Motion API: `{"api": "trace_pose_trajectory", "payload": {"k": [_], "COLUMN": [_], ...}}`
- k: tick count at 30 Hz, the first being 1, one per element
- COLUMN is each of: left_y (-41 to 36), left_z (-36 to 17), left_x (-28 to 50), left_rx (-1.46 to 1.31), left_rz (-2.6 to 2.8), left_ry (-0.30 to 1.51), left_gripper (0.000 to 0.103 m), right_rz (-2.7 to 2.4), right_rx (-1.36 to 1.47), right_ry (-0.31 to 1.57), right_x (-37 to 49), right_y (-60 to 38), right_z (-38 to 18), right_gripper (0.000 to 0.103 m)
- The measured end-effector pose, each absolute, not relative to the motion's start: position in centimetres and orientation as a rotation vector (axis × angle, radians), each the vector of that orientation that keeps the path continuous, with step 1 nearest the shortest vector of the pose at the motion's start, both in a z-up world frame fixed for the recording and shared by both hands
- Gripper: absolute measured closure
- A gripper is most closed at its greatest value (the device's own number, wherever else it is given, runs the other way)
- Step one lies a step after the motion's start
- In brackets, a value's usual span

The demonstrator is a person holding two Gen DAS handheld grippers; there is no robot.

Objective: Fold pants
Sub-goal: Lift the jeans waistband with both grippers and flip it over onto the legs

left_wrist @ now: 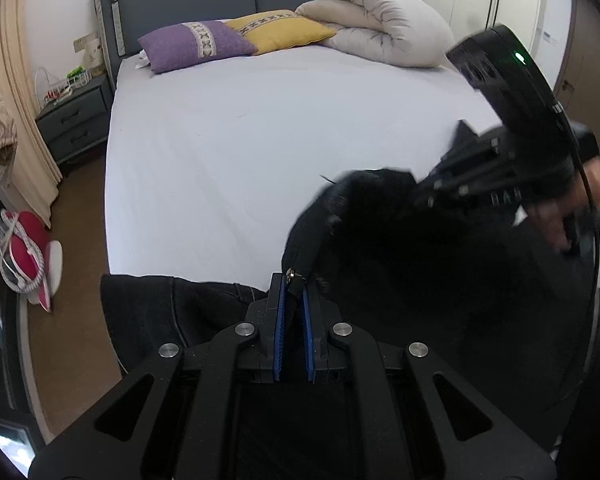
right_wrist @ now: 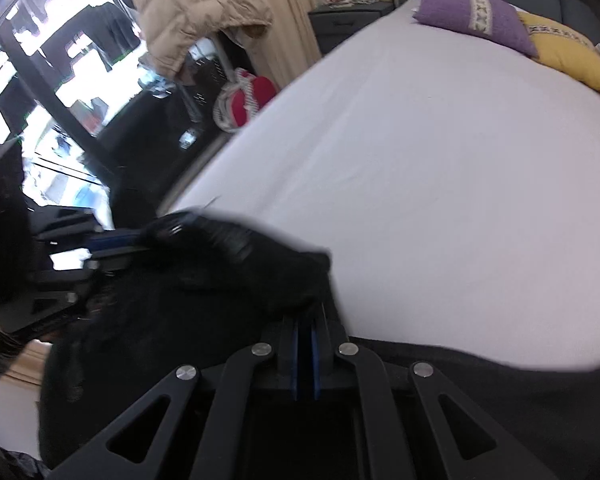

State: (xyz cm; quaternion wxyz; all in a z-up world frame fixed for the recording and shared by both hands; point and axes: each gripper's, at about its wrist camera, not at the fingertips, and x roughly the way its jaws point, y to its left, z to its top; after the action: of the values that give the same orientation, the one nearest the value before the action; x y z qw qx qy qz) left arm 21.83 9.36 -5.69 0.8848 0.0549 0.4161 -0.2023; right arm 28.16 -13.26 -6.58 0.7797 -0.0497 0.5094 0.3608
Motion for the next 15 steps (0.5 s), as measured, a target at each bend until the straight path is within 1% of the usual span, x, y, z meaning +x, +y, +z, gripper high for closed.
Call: {"api": "trace_pose_trajectory", "payload": {"k": [5,15], "left_y": [8.6,5.7], "left_z": [-5.0,-6.6], "left_x": [16.1,3.7], "left_rx": [0.111,0.147], "left_rz": [-0.435,-0.564], "left_ry": [0.879,0.979], "left_gripper": [0.096,0.096], "right_rz": [0.809,0.780], "right_rx": [-0.176,-0.517], "right_ry": [1.083,1.082], "right_x": [22.1,9.0], "right_y": [-13.2,-15.2], "right_z": [-5.7,-5.7], "right_gripper": [0.097,0.097]}}
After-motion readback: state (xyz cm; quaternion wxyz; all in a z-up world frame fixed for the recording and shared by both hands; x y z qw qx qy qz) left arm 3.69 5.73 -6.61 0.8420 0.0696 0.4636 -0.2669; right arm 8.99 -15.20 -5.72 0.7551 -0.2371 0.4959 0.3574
